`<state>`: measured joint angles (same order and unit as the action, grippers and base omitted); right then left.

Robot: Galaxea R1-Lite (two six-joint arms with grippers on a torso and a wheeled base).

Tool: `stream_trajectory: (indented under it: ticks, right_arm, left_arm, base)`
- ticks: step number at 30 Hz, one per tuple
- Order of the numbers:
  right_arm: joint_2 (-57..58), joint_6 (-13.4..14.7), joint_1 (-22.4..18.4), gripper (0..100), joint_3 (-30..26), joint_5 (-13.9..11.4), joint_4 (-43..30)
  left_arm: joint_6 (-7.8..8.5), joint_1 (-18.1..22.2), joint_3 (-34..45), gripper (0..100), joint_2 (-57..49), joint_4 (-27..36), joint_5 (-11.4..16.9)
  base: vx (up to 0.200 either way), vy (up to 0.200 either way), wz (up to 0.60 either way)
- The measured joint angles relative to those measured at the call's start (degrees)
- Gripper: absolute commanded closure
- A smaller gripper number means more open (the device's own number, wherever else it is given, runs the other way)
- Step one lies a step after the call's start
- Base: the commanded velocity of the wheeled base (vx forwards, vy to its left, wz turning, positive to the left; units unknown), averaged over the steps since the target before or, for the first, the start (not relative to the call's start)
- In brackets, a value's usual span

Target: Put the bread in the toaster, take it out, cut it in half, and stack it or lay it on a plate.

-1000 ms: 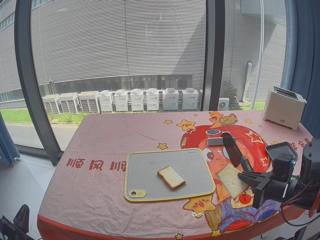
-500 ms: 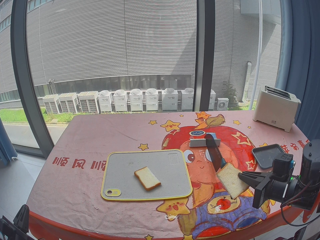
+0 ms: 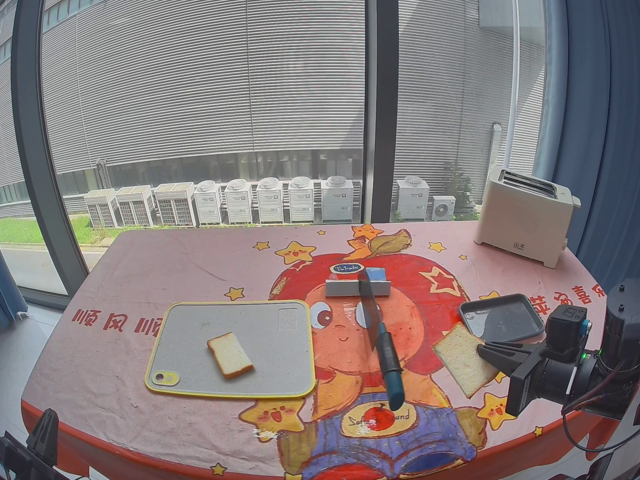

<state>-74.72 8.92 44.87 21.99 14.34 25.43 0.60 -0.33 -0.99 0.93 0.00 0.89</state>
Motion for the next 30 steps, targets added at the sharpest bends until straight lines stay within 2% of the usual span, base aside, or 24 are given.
stream_trajectory:
  ticks: [12, 30]
  right_arm:
    - [0.0, 0.0, -0.2, 100, 0.1, 0.1, 0.0]
    - [-0.1, 0.2, -1.4, 100, 0.6, 0.1, 0.0]
  left_arm:
    - [0.02, 0.0, 0.0, 100, 0.0, 0.0, 0.0]
    - [-0.06, 0.0, 0.0, 100, 0.0, 0.0, 0.0]
  base:
    - [0.000, -0.200, 0.00]
    - [0.000, 0.000, 0.00]
